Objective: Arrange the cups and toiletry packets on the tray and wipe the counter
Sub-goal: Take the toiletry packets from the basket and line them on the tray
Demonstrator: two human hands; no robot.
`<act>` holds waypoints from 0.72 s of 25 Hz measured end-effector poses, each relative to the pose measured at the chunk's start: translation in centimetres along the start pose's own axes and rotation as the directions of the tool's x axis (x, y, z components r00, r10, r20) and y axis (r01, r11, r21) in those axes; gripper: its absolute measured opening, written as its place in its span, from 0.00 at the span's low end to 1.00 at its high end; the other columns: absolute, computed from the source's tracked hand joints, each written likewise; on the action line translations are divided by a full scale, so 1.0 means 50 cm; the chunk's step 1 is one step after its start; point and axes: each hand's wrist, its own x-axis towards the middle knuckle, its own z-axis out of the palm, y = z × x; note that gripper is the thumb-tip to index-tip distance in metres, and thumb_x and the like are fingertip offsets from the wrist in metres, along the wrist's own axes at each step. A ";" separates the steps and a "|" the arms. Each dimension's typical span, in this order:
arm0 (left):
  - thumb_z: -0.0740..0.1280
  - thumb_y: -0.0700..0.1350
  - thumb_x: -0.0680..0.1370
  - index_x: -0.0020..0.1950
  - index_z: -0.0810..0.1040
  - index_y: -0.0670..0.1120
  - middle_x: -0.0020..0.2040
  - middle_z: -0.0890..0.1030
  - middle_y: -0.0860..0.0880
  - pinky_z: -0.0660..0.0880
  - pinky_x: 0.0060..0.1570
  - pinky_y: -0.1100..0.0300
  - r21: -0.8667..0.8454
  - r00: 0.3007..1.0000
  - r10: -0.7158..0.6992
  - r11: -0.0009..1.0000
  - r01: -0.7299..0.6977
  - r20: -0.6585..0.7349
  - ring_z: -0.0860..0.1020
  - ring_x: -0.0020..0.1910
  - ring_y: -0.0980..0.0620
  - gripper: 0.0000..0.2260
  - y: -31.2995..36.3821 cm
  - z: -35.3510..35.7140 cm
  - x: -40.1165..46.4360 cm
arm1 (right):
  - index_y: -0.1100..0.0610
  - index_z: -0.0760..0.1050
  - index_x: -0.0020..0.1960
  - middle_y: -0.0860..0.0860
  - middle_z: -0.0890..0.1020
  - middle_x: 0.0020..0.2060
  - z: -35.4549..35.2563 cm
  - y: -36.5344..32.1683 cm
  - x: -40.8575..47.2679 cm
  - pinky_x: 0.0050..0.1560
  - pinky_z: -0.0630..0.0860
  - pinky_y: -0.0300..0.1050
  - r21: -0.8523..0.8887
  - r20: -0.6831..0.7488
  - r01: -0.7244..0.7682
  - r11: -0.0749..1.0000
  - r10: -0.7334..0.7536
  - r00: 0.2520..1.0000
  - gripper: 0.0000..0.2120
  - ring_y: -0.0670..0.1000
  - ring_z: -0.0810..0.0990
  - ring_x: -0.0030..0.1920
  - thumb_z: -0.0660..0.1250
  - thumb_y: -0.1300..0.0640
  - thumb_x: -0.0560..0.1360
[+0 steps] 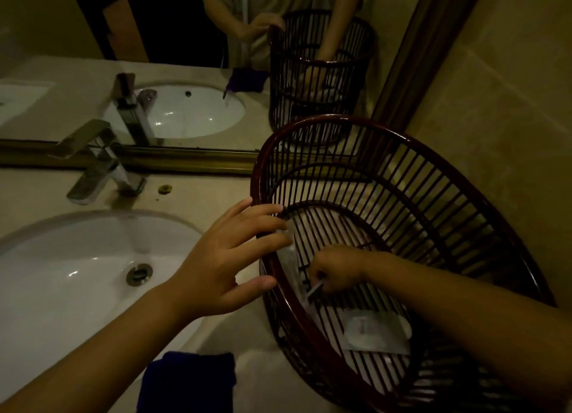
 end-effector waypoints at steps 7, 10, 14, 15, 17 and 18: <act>0.52 0.60 0.78 0.61 0.73 0.48 0.62 0.74 0.50 0.64 0.66 0.39 -0.037 1.000 0.013 0.999 -0.014 -0.021 0.67 0.69 0.48 0.21 -0.003 0.006 0.000 | 0.60 0.78 0.50 0.48 0.79 0.40 -0.068 0.064 -0.064 0.42 0.77 0.39 0.587 -0.268 -0.110 0.802 0.321 0.908 0.11 0.47 0.78 0.42 0.72 0.60 0.69; 0.51 0.60 0.78 0.61 0.72 0.49 0.62 0.73 0.51 0.63 0.67 0.39 -0.040 1.000 -0.004 0.999 0.003 -0.030 0.67 0.70 0.49 0.21 -0.001 0.006 0.000 | 0.60 0.77 0.45 0.49 0.77 0.36 -0.067 0.053 -0.060 0.31 0.75 0.34 0.732 -0.236 -0.080 0.676 0.363 0.902 0.05 0.45 0.78 0.35 0.70 0.61 0.70; 0.51 0.59 0.78 0.62 0.72 0.50 0.62 0.73 0.52 0.60 0.70 0.45 -0.079 0.998 -0.036 0.996 0.032 -0.052 0.66 0.70 0.50 0.21 0.008 0.010 -0.002 | 0.59 0.76 0.43 0.51 0.79 0.38 -0.056 0.004 -0.030 0.28 0.74 0.34 0.902 -0.204 0.004 0.431 0.418 0.885 0.01 0.44 0.80 0.34 0.68 0.62 0.72; 0.51 0.59 0.78 0.62 0.72 0.50 0.62 0.73 0.51 0.59 0.71 0.46 -0.091 0.997 -0.044 0.995 0.038 -0.062 0.66 0.70 0.49 0.21 0.009 0.010 -0.004 | 0.59 0.76 0.42 0.52 0.80 0.39 -0.046 -0.012 -0.017 0.30 0.76 0.36 0.931 -0.179 0.015 0.364 0.424 0.888 0.02 0.46 0.81 0.37 0.68 0.62 0.72; 0.51 0.59 0.78 0.61 0.72 0.49 0.62 0.73 0.50 0.59 0.71 0.47 -0.100 0.996 -0.055 0.994 0.048 -0.072 0.67 0.70 0.49 0.21 0.008 0.007 -0.010 | 0.58 0.75 0.41 0.52 0.80 0.40 -0.013 -0.044 0.013 0.36 0.77 0.39 0.950 -0.125 -0.027 0.310 0.459 0.880 0.02 0.48 0.80 0.41 0.69 0.62 0.71; 0.51 0.59 0.78 0.61 0.72 0.49 0.62 0.73 0.50 0.59 0.71 0.47 -0.089 0.996 -0.056 0.995 0.050 -0.071 0.67 0.70 0.49 0.21 0.006 0.003 -0.014 | 0.58 0.76 0.41 0.52 0.79 0.40 0.005 -0.057 0.028 0.38 0.76 0.39 0.945 -0.097 -0.074 0.320 0.487 0.868 0.03 0.49 0.79 0.41 0.69 0.62 0.71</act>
